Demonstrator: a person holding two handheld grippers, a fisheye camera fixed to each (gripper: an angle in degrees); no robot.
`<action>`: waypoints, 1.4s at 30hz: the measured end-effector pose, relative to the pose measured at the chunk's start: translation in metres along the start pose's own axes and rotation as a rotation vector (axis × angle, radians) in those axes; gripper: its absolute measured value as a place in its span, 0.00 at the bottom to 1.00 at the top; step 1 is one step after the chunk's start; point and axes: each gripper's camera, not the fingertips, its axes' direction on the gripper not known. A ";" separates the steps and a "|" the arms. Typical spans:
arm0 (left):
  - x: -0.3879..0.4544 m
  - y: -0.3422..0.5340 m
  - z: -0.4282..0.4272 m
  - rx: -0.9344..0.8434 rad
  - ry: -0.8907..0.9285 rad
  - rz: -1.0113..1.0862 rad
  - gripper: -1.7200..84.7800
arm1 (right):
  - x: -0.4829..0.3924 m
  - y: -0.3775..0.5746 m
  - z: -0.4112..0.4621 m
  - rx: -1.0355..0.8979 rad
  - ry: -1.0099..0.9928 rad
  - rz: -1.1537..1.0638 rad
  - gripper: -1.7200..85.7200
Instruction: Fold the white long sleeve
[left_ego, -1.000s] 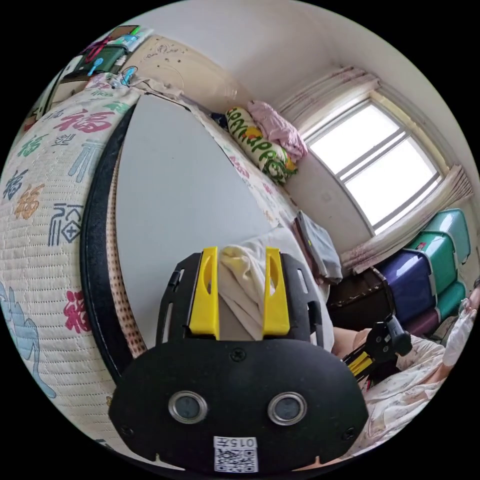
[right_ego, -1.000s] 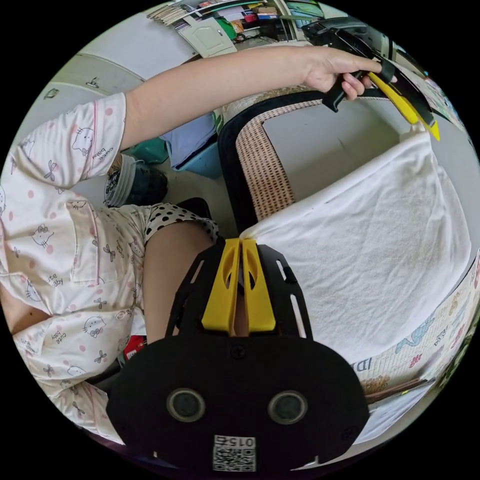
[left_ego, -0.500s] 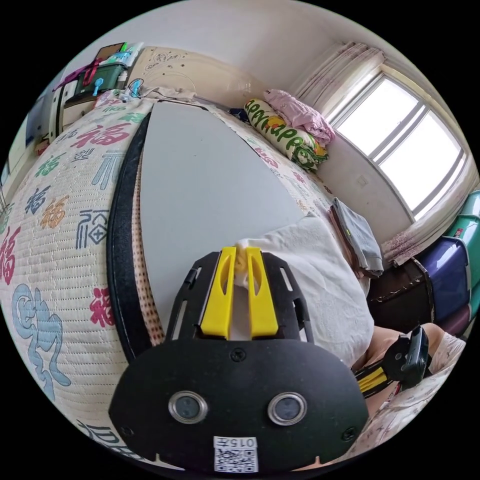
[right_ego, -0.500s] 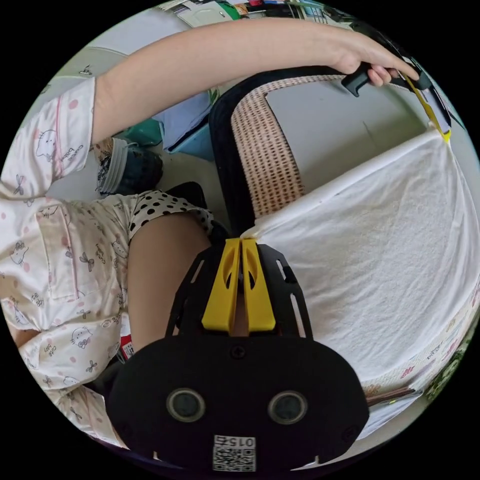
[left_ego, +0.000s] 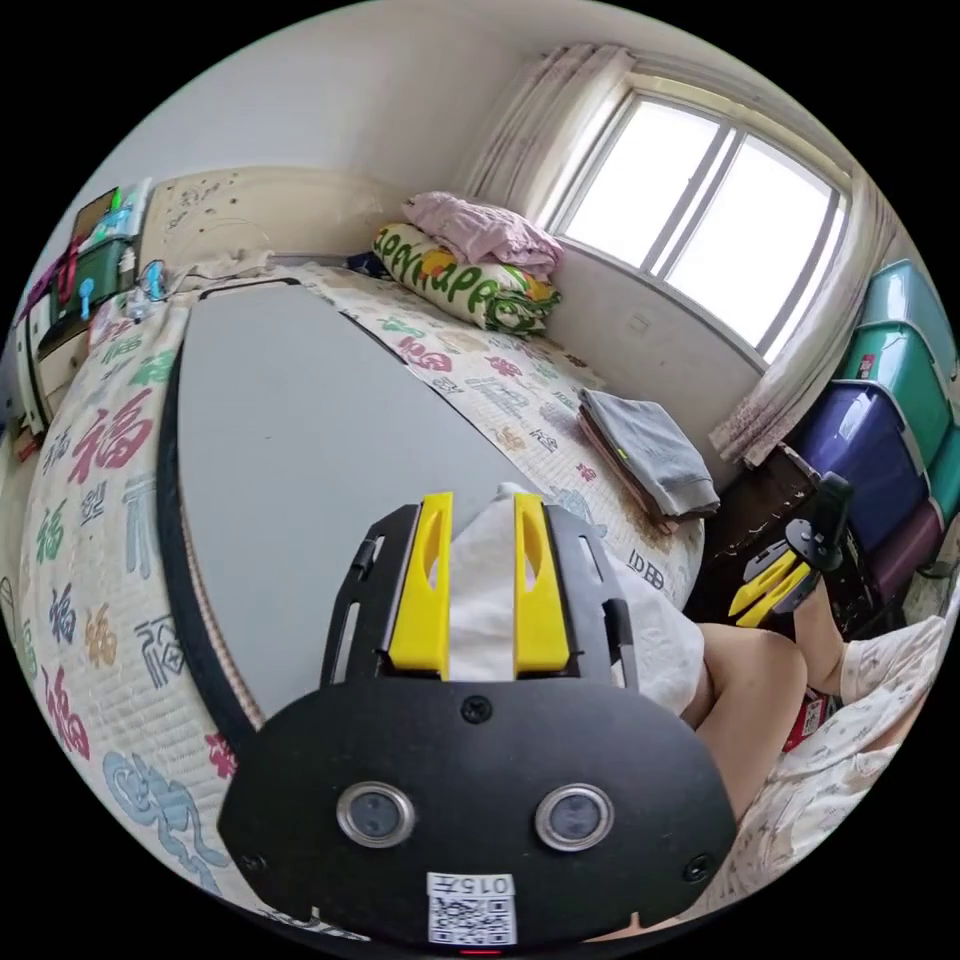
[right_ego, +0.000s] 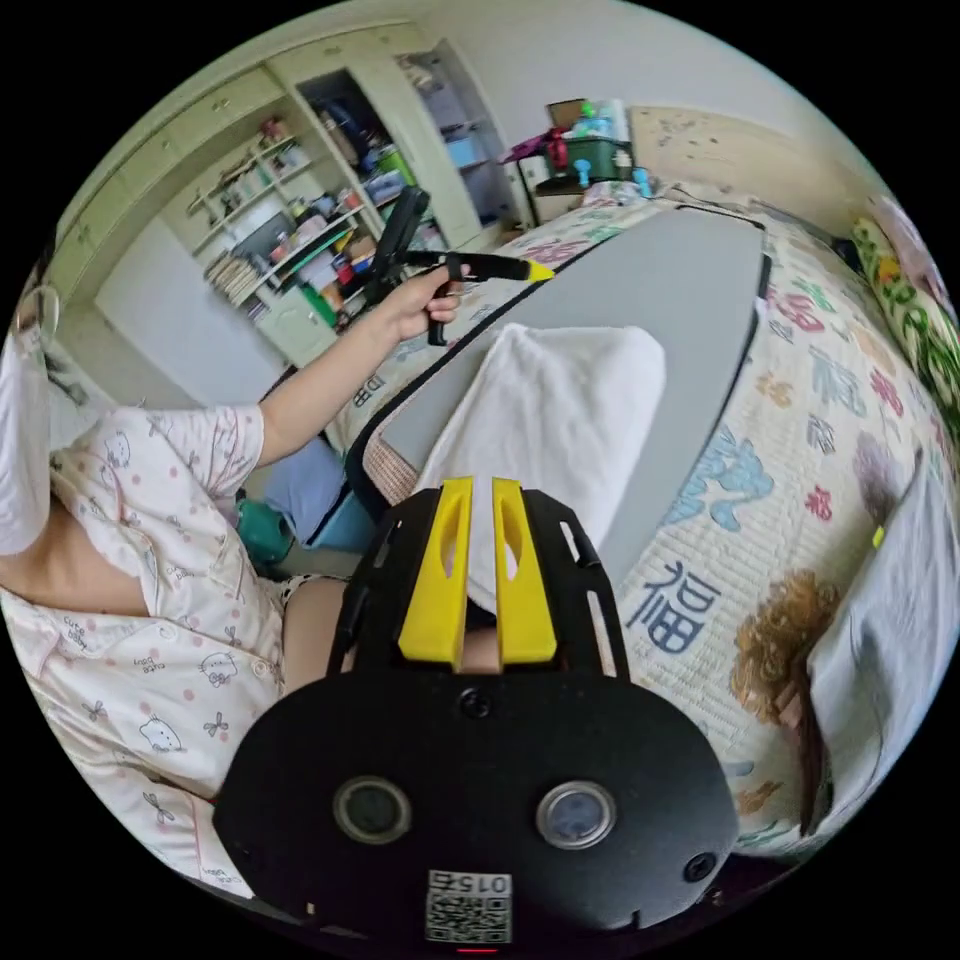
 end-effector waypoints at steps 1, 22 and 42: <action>0.007 -0.018 0.022 -0.033 0.007 0.003 0.13 | 0.019 0.011 -0.010 0.015 0.005 0.073 0.08; 0.049 -0.117 0.075 -0.175 -0.020 -0.001 0.09 | 0.077 -0.015 0.001 -0.199 -0.034 0.213 0.07; -0.066 0.114 -0.173 0.204 0.148 -0.521 0.20 | 0.176 -0.212 -0.041 0.046 -0.112 0.327 0.15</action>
